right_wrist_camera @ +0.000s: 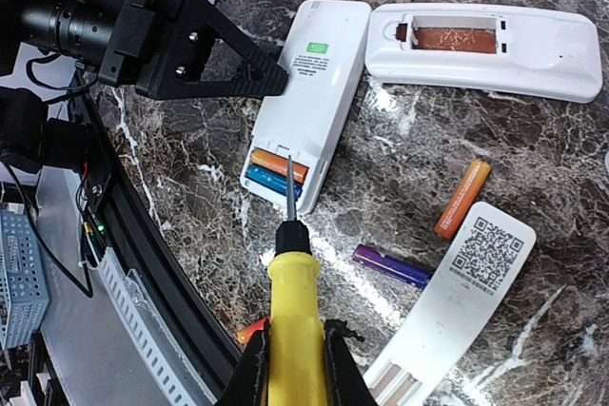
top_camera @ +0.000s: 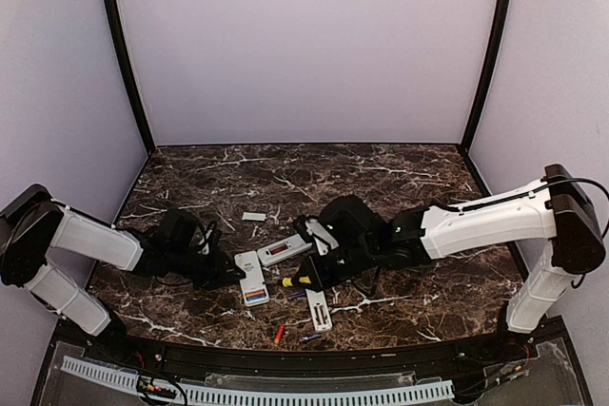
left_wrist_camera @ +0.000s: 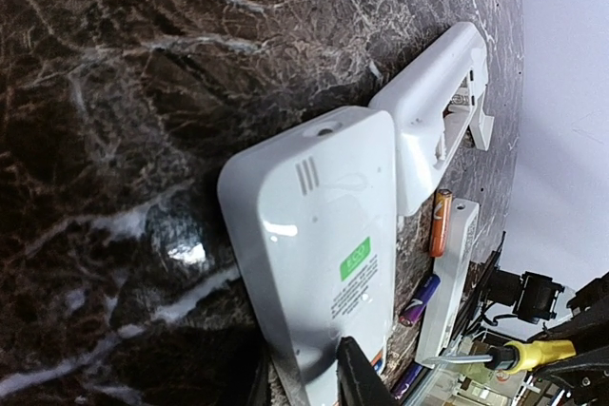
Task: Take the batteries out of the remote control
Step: Adjust the remote control without the battery cover at the center of the board, then remove the battery from the remote control without the battery cover.
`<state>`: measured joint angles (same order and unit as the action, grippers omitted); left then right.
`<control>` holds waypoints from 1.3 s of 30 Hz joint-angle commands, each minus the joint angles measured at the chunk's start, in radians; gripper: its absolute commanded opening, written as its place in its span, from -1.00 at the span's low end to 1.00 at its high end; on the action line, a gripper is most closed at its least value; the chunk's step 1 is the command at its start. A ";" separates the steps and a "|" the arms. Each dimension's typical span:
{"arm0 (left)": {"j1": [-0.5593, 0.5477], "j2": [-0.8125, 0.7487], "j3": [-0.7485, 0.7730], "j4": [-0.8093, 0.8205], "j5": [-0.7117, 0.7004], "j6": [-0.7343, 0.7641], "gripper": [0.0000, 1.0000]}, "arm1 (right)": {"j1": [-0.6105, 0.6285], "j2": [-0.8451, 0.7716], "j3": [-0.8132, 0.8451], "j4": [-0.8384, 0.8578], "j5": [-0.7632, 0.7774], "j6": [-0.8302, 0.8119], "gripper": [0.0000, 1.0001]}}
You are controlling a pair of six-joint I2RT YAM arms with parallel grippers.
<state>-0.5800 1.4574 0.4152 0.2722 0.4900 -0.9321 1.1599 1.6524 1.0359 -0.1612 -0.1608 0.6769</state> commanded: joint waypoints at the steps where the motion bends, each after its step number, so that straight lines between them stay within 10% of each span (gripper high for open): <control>1: -0.011 0.035 -0.038 -0.063 -0.004 0.004 -0.54 | 0.020 0.035 0.046 -0.011 -0.026 0.011 -1.00; 39: -0.013 0.046 -0.038 -0.064 0.006 0.009 -0.74 | 0.030 0.134 0.184 -0.214 -0.001 0.059 -1.00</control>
<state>-0.5743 1.4631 0.4095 0.2852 0.5156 -0.9356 1.1786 1.7512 1.1831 -0.3321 -0.1600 0.7208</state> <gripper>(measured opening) 0.138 0.133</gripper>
